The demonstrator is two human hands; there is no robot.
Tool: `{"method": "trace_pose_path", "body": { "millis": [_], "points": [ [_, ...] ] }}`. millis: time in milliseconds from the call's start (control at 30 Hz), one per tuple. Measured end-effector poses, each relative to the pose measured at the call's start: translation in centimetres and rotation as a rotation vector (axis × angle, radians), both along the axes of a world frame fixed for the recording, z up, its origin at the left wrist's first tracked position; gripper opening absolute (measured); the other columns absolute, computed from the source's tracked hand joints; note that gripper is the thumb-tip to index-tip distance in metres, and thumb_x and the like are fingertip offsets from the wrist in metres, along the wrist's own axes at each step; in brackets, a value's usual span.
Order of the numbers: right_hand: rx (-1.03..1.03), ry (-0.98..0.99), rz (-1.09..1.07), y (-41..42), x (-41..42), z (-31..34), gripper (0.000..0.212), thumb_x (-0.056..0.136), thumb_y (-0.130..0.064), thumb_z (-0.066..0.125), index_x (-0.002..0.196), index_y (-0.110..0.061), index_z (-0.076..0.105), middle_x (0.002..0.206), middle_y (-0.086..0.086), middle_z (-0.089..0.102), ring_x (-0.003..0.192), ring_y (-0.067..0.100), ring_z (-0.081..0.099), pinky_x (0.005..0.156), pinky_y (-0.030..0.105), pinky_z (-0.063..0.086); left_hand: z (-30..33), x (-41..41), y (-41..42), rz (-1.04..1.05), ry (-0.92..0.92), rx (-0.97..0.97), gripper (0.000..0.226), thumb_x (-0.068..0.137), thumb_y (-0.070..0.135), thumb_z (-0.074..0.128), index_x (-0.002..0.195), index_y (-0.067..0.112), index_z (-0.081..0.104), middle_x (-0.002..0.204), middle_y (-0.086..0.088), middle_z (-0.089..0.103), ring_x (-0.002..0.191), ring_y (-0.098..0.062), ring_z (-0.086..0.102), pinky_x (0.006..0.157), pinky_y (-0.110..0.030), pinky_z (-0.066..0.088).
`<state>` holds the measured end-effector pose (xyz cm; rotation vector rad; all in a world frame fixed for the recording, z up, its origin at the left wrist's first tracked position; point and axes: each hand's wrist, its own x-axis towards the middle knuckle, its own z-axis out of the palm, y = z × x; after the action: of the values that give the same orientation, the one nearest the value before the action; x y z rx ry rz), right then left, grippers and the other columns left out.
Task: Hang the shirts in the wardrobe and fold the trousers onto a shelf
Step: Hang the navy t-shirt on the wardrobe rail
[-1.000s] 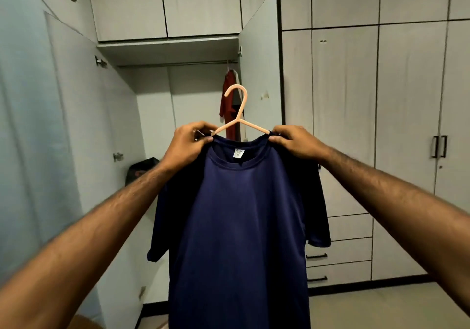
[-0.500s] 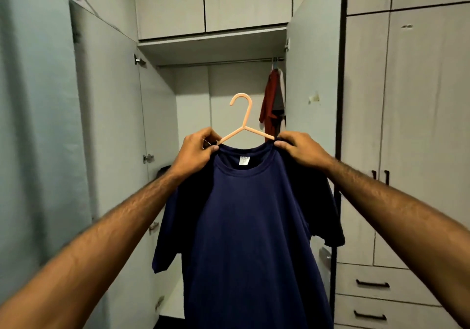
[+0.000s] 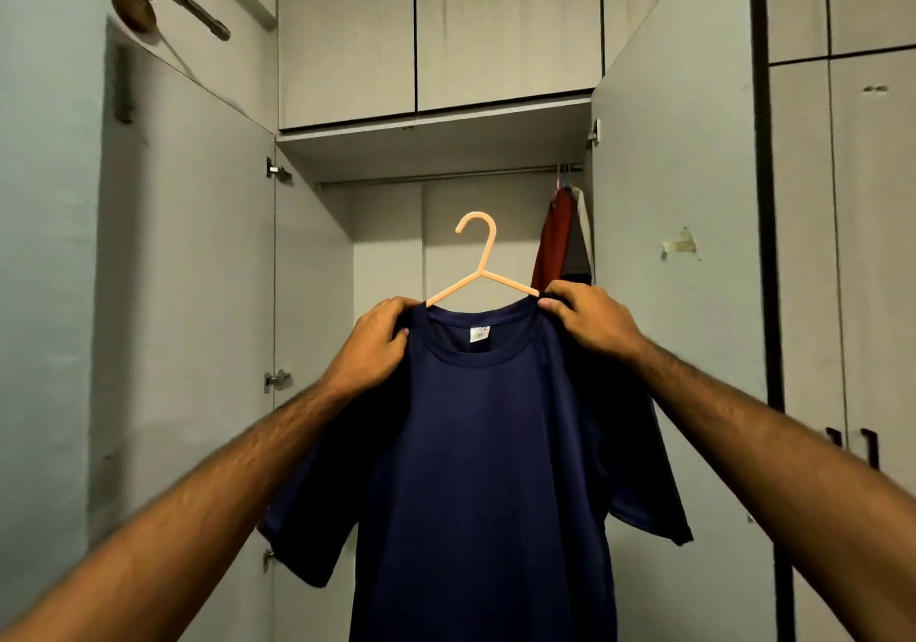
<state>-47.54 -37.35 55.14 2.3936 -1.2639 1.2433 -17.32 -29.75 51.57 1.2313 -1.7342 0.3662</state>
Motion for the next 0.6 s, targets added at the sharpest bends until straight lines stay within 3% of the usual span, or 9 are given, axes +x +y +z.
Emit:
{"method": "trace_pose_path", "body": {
  "millis": [100, 233, 400, 600],
  "points": [
    [-0.032, -0.030, -0.021, -4.4, 1.6, 1.4, 0.027, 0.100, -0.052, 0.042, 0.102, -0.032, 0.061, 0.101, -0.010, 0.067, 0.098, 0.018, 0.061, 0.085, 0.047, 0.050, 1.2, 1.1, -4.8, 0.026, 0.042, -0.045, 0.037, 0.094, -0.001, 0.050, 0.128, 0.012, 0.058, 0.124, -0.001, 0.061, 0.110, -0.010, 0.054, 0.098, -0.023, 0.040],
    [-0.043, -0.018, -0.039, -11.2, 3.9, 2.3, 0.027, 0.100, -0.052, 0.042, 0.100, -0.032, 0.061, 0.099, -0.007, 0.068, 0.097, 0.021, 0.062, 0.079, 0.041, 0.049, 1.3, 2.8, -11.7, 0.069, 0.044, -0.023, 0.038, 0.094, 0.005, 0.051, 0.130, 0.014, 0.055, 0.126, -0.002, 0.058, 0.115, -0.017, 0.054, 0.102, -0.033, 0.043],
    [-0.091, -0.049, -0.039, -21.6, 5.7, 4.1, 0.025, 0.101, -0.048, 0.044, 0.097, -0.029, 0.060, 0.100, -0.005, 0.067, 0.099, 0.023, 0.061, 0.072, 0.036, 0.037, 2.1, 4.1, -20.9, 0.258, -0.083, -0.045, 0.055, 0.096, 0.017, 0.053, 0.149, 0.022, 0.038, 0.137, -0.003, 0.048, 0.128, -0.024, 0.042, 0.110, -0.047, 0.035],
    [-0.109, -0.051, -0.009, -34.4, 8.1, 6.3, 0.025, 0.101, -0.047, 0.044, 0.100, -0.028, 0.061, 0.101, -0.004, 0.067, 0.101, 0.024, 0.061, 0.072, 0.035, 0.039, 4.1, 5.7, -33.0, 0.402, -0.133, 0.006, 0.064, 0.098, 0.027, 0.053, 0.155, 0.024, 0.024, 0.146, -0.004, 0.038, 0.133, -0.025, 0.037, 0.111, -0.051, 0.031]
  ]
}}
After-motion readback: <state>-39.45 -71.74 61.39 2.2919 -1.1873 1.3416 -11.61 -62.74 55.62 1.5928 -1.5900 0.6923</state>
